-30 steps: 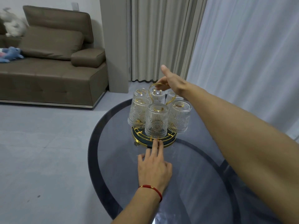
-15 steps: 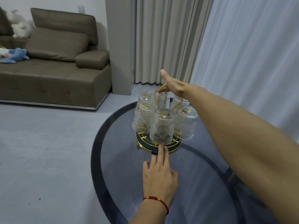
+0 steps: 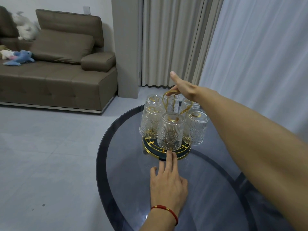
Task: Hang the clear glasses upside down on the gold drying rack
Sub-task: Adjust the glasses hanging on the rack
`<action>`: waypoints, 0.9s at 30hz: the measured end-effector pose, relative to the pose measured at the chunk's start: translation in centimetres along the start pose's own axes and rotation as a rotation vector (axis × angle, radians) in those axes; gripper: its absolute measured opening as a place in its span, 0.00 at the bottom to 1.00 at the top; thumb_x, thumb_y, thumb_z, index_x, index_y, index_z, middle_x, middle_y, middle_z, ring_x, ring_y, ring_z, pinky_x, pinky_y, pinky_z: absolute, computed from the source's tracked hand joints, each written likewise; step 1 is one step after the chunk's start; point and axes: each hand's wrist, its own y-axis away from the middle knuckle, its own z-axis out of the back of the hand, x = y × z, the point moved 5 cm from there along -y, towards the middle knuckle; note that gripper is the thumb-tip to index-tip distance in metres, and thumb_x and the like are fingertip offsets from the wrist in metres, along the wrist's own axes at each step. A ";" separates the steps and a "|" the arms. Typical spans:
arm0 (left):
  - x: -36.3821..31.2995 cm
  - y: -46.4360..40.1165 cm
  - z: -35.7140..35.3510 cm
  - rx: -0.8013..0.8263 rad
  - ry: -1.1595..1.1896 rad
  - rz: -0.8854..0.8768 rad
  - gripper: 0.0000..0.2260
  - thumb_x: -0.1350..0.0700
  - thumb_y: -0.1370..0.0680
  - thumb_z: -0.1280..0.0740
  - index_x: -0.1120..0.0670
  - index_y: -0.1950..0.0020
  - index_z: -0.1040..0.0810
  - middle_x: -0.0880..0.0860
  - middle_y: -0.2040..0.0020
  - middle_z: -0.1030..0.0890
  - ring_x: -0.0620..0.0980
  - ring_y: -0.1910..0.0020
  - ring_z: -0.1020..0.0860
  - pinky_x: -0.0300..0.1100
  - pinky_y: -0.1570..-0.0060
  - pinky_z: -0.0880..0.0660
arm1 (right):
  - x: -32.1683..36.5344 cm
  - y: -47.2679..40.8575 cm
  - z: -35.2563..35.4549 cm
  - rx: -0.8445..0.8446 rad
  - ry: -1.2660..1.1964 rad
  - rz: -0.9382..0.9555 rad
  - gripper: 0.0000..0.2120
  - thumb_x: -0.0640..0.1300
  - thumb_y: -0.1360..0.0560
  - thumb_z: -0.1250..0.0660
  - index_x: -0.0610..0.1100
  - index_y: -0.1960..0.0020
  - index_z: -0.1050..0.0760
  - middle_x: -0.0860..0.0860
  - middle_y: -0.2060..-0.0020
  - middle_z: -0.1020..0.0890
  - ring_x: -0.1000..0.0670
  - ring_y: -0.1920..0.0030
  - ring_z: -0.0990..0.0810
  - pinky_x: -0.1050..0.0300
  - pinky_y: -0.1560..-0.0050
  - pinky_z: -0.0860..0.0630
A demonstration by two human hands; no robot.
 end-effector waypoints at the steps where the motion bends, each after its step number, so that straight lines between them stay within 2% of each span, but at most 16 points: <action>1: 0.0 0.0 0.0 0.002 0.002 0.001 0.33 0.47 0.22 0.49 0.51 0.17 0.51 0.51 0.16 0.48 0.52 0.28 0.34 0.57 0.28 0.38 | -0.1 -0.1 0.0 0.000 0.004 0.003 0.48 0.70 0.20 0.67 0.38 0.25 0.27 0.42 0.25 0.27 0.41 0.20 0.38 0.33 0.22 0.54; 5: 0.0 0.1 0.1 0.006 -0.008 -0.001 0.33 0.47 0.22 0.50 0.52 0.17 0.52 0.51 0.16 0.48 0.53 0.29 0.34 0.57 0.28 0.38 | -0.5 -0.7 -0.1 -0.011 0.022 0.004 0.51 0.74 0.23 0.66 0.39 0.27 0.26 0.43 0.25 0.26 0.41 0.21 0.37 0.33 0.22 0.52; 9: -0.2 0.3 0.3 0.000 -0.006 -0.002 0.33 0.47 0.22 0.50 0.52 0.17 0.51 0.52 0.16 0.47 0.53 0.29 0.34 0.57 0.29 0.37 | -0.5 -1.0 0.2 -0.058 -0.013 0.054 0.50 0.75 0.23 0.65 0.41 0.33 0.20 0.43 0.27 0.24 0.43 0.24 0.31 0.39 0.23 0.45; 12: -0.4 0.4 0.6 -0.025 0.002 0.000 0.33 0.48 0.23 0.47 0.54 0.18 0.45 0.53 0.17 0.42 0.53 0.32 0.30 0.57 0.31 0.33 | 0.4 -0.2 0.7 -0.169 -0.040 0.169 0.46 0.71 0.20 0.63 0.42 0.42 0.15 0.42 0.38 0.16 0.44 0.36 0.20 0.42 0.26 0.34; 15: -0.5 0.5 0.7 -0.037 0.009 -0.003 0.33 0.49 0.25 0.46 0.55 0.19 0.41 0.53 0.18 0.39 0.54 0.34 0.29 0.57 0.34 0.31 | 2.2 1.1 0.2 -0.191 0.084 0.288 0.45 0.69 0.19 0.63 0.41 0.47 0.14 0.44 0.50 0.13 0.48 0.48 0.16 0.40 0.33 0.26; 18: -0.5 0.5 0.8 -0.057 0.018 -0.005 0.33 0.50 0.26 0.45 0.56 0.20 0.38 0.54 0.19 0.37 0.55 0.37 0.27 0.56 0.37 0.30 | 3.3 1.5 -0.9 -0.129 0.296 0.254 0.47 0.71 0.21 0.66 0.43 0.47 0.15 0.46 0.56 0.13 0.48 0.53 0.17 0.39 0.35 0.26; 20: -0.5 0.5 0.7 -0.048 0.019 -0.004 0.33 0.49 0.25 0.47 0.55 0.19 0.40 0.53 0.18 0.39 0.54 0.36 0.29 0.56 0.35 0.31 | 3.6 1.1 -1.4 -0.089 0.337 0.194 0.47 0.72 0.22 0.66 0.44 0.47 0.16 0.47 0.59 0.13 0.48 0.54 0.18 0.38 0.35 0.27; 22: -0.5 0.5 0.6 -0.030 0.019 -0.003 0.34 0.49 0.25 0.49 0.54 0.18 0.44 0.53 0.17 0.42 0.54 0.35 0.30 0.56 0.33 0.33 | 3.6 0.7 -1.8 -0.059 0.290 0.153 0.47 0.73 0.22 0.65 0.42 0.49 0.16 0.46 0.60 0.12 0.46 0.52 0.17 0.39 0.36 0.26; 27: -0.4 0.4 0.6 -0.018 0.049 0.002 0.33 0.49 0.23 0.45 0.54 0.18 0.46 0.53 0.17 0.44 0.55 0.34 0.31 0.58 0.31 0.35 | 3.3 -0.1 -2.0 -0.048 0.168 0.134 0.47 0.74 0.23 0.63 0.41 0.54 0.18 0.45 0.62 0.12 0.45 0.55 0.14 0.39 0.38 0.24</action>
